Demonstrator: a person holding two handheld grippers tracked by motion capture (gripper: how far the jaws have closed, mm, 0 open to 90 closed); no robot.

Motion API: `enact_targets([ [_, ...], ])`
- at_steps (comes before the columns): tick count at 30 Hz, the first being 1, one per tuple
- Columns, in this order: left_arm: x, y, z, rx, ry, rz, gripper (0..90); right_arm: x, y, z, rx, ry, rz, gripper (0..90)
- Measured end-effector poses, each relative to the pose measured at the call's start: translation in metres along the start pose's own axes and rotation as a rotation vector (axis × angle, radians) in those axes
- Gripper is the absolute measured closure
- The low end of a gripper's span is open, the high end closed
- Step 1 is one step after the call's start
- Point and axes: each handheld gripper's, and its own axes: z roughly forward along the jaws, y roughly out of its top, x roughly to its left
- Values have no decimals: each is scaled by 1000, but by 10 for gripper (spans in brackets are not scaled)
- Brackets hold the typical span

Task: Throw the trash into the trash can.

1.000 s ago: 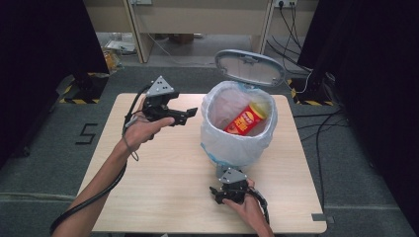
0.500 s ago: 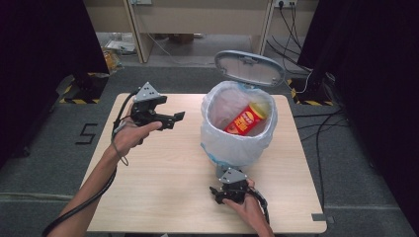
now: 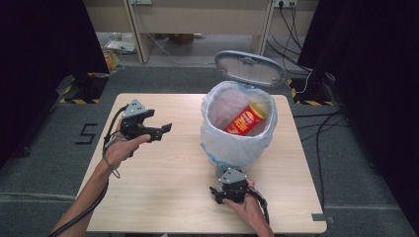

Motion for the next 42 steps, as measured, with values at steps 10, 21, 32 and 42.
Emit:
enact_targets([
  [10,3,-42,15,29,13,-43,154,0,0,0,-3,0,-1,226],
  [21,1,-83,23,74,55,-46,154,0,0,0,-2,-2,-4,226],
  [32,-2,-118,20,121,57,-37,154,0,0,0,-1,-4,-3,226],
  [42,-3,-145,18,195,63,-19,154,0,0,0,-2,-3,-6,226],
])
